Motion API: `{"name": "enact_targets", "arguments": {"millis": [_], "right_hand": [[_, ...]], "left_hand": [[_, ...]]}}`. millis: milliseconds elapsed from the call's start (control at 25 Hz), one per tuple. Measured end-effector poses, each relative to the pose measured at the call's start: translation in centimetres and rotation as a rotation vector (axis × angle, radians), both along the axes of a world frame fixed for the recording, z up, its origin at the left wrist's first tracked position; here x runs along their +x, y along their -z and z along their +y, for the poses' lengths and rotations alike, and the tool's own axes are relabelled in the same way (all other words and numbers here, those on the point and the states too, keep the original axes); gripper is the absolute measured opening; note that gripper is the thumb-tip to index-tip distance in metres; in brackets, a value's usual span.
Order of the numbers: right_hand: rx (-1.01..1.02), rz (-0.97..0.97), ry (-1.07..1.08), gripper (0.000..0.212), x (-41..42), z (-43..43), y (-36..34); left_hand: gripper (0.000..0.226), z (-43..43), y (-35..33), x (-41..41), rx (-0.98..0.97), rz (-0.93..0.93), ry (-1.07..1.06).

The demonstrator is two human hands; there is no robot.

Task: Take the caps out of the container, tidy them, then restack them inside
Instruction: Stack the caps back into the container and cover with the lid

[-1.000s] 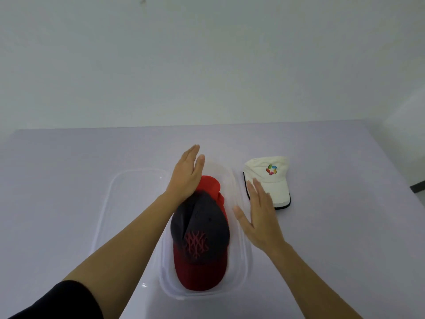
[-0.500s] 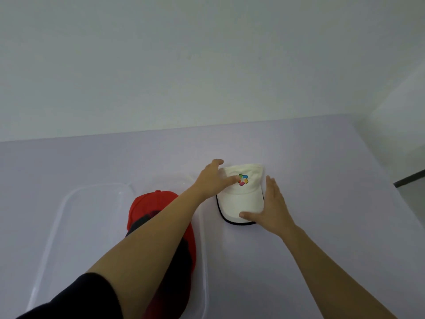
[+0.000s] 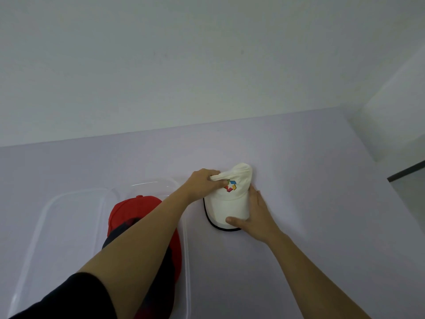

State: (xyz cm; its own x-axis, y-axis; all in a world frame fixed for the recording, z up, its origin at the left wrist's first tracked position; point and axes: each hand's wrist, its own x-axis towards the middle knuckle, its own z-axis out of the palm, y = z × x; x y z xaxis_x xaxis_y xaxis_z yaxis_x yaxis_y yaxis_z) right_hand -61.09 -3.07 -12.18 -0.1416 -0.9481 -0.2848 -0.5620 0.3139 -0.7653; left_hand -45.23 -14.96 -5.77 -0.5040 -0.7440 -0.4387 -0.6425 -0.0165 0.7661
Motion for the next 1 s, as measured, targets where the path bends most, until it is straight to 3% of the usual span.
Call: {"name": "enact_targets", "arguments": {"millis": [200, 440, 600, 760, 1000], "right_hand": [[-0.095, -0.078, -0.008, 0.110, -0.1, 0.9, -2.4], [-0.285, 0.024, 0.084, 0.117, 3.5, 0.1, -8.2], [-0.373, 0.051, 0.023, 0.124, 8.4, 0.6, -12.2], [-0.239, 0.049, -0.132, 0.139, 13.3, 2.1, -13.2], [0.066, -0.022, -0.304, 0.141, 19.2, 2.1, -9.4]], "left_hand": [[0.019, 1.1, -3.5, 0.5, -0.057, 0.028, 0.149], [0.019, 1.3, -11.6, 4.0, -0.326, 0.074, 0.209], [0.025, 2.0, -15.7, 9.7, -0.500, 0.032, 0.155], [0.026, 2.4, -17.8, 16.6, -0.570, -0.005, -0.002], [0.029, 2.8, -18.8, 22.9, -0.591, 0.005, -0.164]]}}
